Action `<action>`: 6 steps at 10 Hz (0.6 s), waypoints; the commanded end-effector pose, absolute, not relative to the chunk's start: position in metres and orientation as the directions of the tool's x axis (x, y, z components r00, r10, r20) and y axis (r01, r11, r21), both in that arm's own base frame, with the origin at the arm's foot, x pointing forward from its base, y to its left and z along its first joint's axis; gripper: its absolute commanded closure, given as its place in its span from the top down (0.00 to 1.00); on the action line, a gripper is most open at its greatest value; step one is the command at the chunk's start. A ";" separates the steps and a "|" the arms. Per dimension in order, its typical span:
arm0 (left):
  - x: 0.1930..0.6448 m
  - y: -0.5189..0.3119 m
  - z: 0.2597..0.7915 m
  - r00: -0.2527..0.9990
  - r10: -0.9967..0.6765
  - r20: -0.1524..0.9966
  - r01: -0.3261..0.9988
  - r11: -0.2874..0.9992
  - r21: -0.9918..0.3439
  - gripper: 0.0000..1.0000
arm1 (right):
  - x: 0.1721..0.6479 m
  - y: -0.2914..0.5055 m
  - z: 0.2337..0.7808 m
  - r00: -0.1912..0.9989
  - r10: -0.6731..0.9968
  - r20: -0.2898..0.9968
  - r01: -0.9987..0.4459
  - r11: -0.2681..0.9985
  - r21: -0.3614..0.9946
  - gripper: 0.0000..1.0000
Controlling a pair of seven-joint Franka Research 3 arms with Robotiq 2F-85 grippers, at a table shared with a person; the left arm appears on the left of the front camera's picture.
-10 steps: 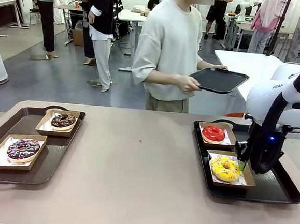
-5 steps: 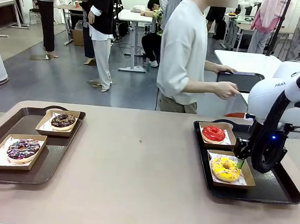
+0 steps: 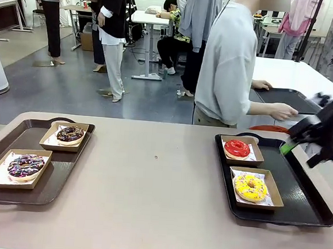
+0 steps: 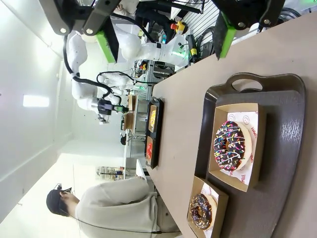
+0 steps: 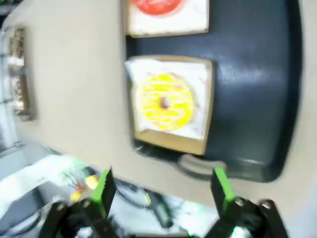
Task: Individually package the donuts and arrange them on the tray.
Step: Place the picked Paper togo box on the Handle tray.
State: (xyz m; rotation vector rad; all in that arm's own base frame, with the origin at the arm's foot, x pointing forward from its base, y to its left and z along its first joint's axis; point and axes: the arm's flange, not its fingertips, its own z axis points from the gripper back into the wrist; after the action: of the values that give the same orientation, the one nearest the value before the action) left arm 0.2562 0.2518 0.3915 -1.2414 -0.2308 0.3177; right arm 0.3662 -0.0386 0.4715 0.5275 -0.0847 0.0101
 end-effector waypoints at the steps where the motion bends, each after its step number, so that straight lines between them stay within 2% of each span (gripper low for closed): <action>1: 0.255 0.251 0.393 0.931 0.364 0.008 -0.099 0.274 -0.957 1.00 | 0.349 -0.099 0.483 0.993 -0.027 0.113 -0.065 0.676 0.734 1.00; 4: 0.255 0.251 0.393 0.931 0.364 0.008 -0.099 0.274 -0.957 1.00 | 0.321 -0.169 0.456 0.980 -0.136 0.147 -0.072 0.446 0.892 1.00; 6: 0.255 0.251 0.393 0.931 0.364 0.008 -0.099 0.274 -0.957 1.00 | 0.307 -0.198 0.415 0.975 -0.180 0.129 -0.056 0.361 0.931 1.00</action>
State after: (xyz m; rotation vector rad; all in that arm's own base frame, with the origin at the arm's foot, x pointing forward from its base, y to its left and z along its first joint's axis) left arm 0.2561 0.2518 0.3916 -1.2412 -0.2307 0.3181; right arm 0.2977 -0.1918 0.4345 1.1489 -0.2315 -0.0924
